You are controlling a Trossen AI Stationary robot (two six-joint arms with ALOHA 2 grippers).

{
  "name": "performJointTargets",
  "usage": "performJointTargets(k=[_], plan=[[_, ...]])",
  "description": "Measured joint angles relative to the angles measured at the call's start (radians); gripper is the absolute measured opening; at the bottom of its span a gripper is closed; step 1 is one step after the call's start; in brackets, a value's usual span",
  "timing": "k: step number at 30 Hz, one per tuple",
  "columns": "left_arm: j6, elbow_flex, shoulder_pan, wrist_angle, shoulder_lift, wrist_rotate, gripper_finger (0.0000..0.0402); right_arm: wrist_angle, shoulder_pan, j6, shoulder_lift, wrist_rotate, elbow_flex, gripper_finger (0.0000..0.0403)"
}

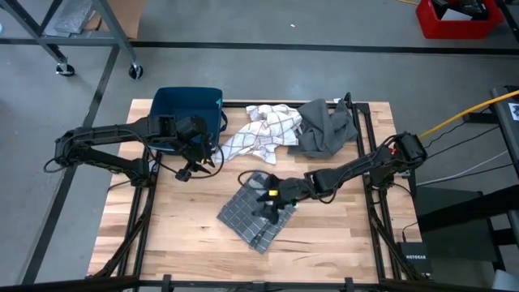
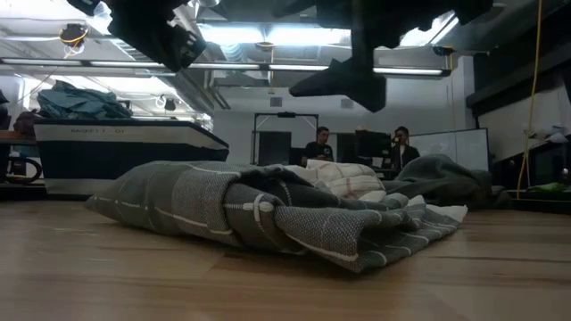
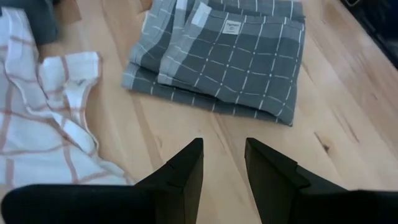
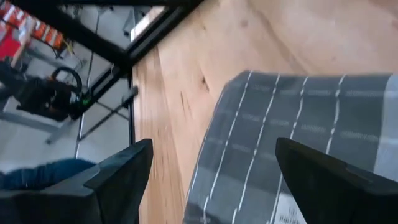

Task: Fold towel
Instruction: Fold the gray patterned towel

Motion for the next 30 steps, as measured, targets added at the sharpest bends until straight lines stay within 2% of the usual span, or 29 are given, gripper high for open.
performJointTargets(k=[6, 9, 14, 22, 27, 30], plan=[[-0.082, 0.0, -0.038, 0.051, 0.016, 0.0, 0.0111, -0.027, 0.048, 0.0, 0.0, 0.005, 0.001, 0.0344], [-0.135, 0.0, -0.08, 0.062, 0.05, 0.005, 0.0111, -0.107, 0.08, -0.009, 0.006, 0.035, 0.035, 0.0344], [-0.109, 0.0, -0.152, 0.065, 0.123, 0.018, 0.0111, -0.314, 0.127, -0.102, 0.069, 0.066, 0.156, 0.0344], [-0.107, 0.0, -0.235, 0.048, 0.222, 0.018, 0.0111, -0.617, 0.183, -0.246, 0.241, 0.07, 0.4, 0.0344], [-0.193, 0.0, -0.282, 0.045, 0.28, -0.001, 0.0111, -0.757, 0.213, -0.267, 0.329, 0.07, 0.518, 0.0344], [-0.055, 0.0, -0.332, 0.011, 0.311, -0.001, 0.0111, -0.792, 0.228, -0.267, 0.368, 0.078, 0.57, 0.0344]])
